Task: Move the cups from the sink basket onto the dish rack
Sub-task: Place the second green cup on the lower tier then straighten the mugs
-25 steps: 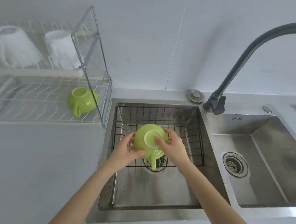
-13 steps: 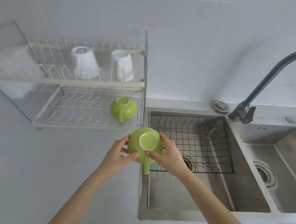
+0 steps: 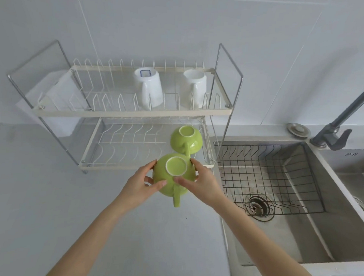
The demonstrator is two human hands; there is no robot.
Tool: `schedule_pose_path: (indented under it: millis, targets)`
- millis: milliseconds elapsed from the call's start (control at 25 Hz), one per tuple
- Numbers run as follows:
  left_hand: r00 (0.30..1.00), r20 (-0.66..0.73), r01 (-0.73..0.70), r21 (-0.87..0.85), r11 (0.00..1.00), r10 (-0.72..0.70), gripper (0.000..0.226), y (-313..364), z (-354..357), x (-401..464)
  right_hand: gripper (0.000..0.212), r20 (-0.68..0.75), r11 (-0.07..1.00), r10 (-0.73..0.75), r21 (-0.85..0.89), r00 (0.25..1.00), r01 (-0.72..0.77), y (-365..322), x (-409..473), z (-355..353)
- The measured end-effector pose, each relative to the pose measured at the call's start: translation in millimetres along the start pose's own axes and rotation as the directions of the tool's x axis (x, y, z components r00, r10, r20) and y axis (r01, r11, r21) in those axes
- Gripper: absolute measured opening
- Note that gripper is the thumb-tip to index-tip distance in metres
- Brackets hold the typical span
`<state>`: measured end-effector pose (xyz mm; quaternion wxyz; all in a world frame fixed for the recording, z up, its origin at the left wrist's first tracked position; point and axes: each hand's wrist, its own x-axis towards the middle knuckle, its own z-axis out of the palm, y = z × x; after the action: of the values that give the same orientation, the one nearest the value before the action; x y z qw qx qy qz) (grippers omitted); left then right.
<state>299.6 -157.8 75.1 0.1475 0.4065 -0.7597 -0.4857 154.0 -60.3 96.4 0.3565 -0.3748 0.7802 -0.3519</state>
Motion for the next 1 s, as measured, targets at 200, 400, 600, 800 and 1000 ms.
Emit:
schedule_pose_path:
  millis: [200,400,600,800,1000]
  targets:
    - [0.999,0.052,-0.019,0.081,0.997,0.015,0.080,-12.0,-34.2,28.5,0.072,0.002,1.000,-0.013,-0.024,1.000,0.013,-28.5,33.3,17.6]
    - [0.999,0.037,0.005,0.146,0.989,-0.010,0.081,-18.1,-59.8,66.8,0.074,-0.007,0.998,0.004,-0.069,1.000,-0.004,-52.9,76.3,38.1]
    - [0.999,0.017,0.032,0.125,0.992,-0.034,0.074,-21.7,-75.7,102.5,0.074,-0.022,0.992,0.025,-0.119,0.999,-0.028,-66.8,112.2,47.0]
    - [0.995,0.065,0.066,0.143,0.988,-0.076,0.074,-37.5,-83.3,130.0,0.062,-0.003,0.979,0.050,-0.199,0.999,-0.050,-71.1,142.4,55.3]
    - [0.992,0.082,0.083,0.161,0.983,-0.097,0.063,-50.3,-86.9,144.1,0.051,0.012,0.970,0.073,-0.234,0.997,-0.068,-70.9,152.7,64.1]
